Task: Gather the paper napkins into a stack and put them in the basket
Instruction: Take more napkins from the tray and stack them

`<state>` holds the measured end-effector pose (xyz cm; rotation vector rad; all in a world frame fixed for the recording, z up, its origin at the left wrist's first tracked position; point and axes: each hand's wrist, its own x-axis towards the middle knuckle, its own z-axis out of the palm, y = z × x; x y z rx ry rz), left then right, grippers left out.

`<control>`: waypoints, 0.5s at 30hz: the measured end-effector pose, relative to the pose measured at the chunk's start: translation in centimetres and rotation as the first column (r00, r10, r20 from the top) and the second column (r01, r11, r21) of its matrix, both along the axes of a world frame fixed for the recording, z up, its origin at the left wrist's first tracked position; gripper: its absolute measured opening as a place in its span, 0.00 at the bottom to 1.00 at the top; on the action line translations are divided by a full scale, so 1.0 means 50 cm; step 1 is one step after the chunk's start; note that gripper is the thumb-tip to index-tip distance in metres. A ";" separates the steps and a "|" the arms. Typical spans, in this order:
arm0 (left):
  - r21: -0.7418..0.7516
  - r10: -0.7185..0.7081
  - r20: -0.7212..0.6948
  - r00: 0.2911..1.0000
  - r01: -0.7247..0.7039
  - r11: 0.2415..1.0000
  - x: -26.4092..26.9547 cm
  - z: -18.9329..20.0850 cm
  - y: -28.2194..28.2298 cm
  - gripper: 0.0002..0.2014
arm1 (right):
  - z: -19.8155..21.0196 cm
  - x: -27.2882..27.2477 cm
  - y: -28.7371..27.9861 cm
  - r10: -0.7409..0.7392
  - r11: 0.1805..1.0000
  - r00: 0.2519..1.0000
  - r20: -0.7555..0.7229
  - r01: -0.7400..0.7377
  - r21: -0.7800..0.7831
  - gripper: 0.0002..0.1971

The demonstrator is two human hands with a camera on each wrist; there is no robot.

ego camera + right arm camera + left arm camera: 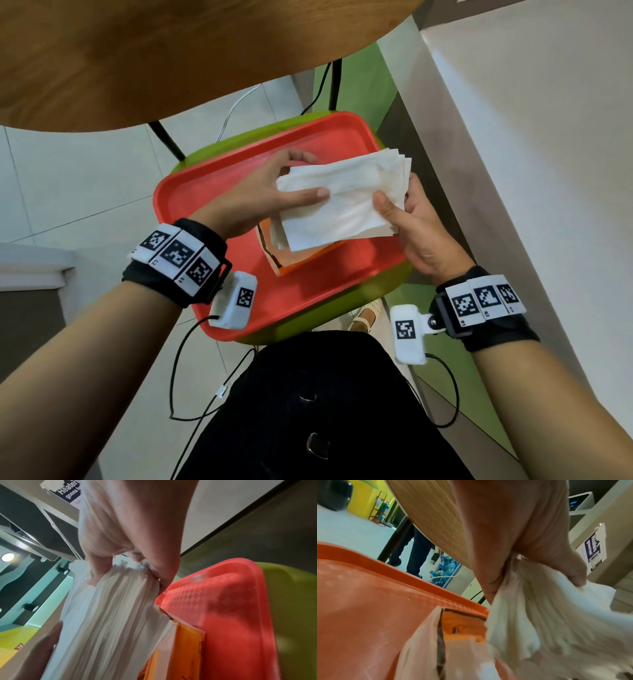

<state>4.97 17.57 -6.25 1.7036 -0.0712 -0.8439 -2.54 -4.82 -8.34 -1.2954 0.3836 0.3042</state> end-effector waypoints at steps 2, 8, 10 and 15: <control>-0.006 -0.013 -0.012 1.000 0.013 1.000 0.000 0.002 0.001 0.28 | 0.004 0.000 -0.002 -0.004 1.000 1.000 -0.004 0.004 0.002 0.21; -0.062 0.014 -0.106 0.994 -0.021 0.998 -0.009 0.018 -0.007 0.38 | 0.014 -0.005 -0.021 -0.042 0.998 0.999 -0.013 0.042 0.055 0.17; -0.066 0.039 -0.092 0.995 -0.045 0.997 -0.012 0.026 -0.022 0.36 | 0.024 -0.010 -0.028 -0.033 0.999 0.999 -0.040 0.034 0.034 0.22; -0.139 0.015 -0.146 0.989 -0.035 0.990 -0.018 0.053 -0.084 0.37 | 0.068 -0.043 -0.056 -0.054 0.998 0.992 -0.115 0.049 -0.043 0.32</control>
